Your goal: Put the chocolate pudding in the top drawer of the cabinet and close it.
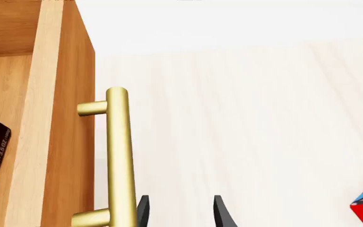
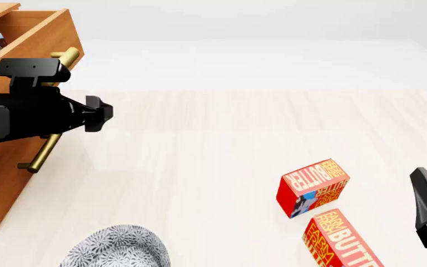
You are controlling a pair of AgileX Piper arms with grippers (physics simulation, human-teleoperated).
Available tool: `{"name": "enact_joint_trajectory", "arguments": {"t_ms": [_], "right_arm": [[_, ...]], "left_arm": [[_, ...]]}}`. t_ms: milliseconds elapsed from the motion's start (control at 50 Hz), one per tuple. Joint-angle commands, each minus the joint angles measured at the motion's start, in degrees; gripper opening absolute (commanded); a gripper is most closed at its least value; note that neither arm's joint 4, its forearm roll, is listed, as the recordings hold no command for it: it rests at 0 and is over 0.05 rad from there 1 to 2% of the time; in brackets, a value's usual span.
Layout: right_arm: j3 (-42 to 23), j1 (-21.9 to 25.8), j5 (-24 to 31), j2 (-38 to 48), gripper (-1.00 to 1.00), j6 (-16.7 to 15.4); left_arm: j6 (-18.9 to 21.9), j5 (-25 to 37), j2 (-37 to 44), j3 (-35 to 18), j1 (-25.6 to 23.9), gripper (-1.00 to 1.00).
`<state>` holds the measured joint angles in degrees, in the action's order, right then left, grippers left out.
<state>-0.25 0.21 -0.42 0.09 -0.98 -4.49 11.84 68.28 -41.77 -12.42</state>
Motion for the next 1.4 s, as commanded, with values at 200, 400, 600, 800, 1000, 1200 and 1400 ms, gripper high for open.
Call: {"name": "enact_joint_trajectory", "arguments": {"t_ms": [200, 400, 600, 800, 1000, 1200, 1400], "right_arm": [[0.00, 0.00, -0.01, 0.00, 1.00, 0.00], [0.00, -0.01, -0.01, 0.00, 1.00, -0.02], [0.00, 0.00, 0.00, 0.00, 1.00, -0.01], [0.00, -0.01, -0.01, 0.00, 1.00, 0.01], [0.00, 0.00, -0.01, 0.00, 1.00, 0.00], [0.00, 0.00, 0.00, 0.00, 1.00, 0.01], [0.00, 0.01, 0.00, 0.00, 1.00, 0.00]], "left_arm": [[-0.79, 1.43, -0.47, -1.86, 6.27, 1.00], [-0.80, 1.30, -0.31, -1.87, 9.21, 1.00], [-1.38, 1.90, 0.25, -3.23, 11.71, 1.00], [-2.53, 0.86, 2.61, -4.00, 14.23, 1.00], [-3.57, -0.58, 5.93, -4.91, 17.90, 1.00], [-2.84, -1.03, 9.13, -7.19, 22.20, 1.00], [-3.68, -0.92, 11.40, -9.33, 27.09, 1.00]]}}
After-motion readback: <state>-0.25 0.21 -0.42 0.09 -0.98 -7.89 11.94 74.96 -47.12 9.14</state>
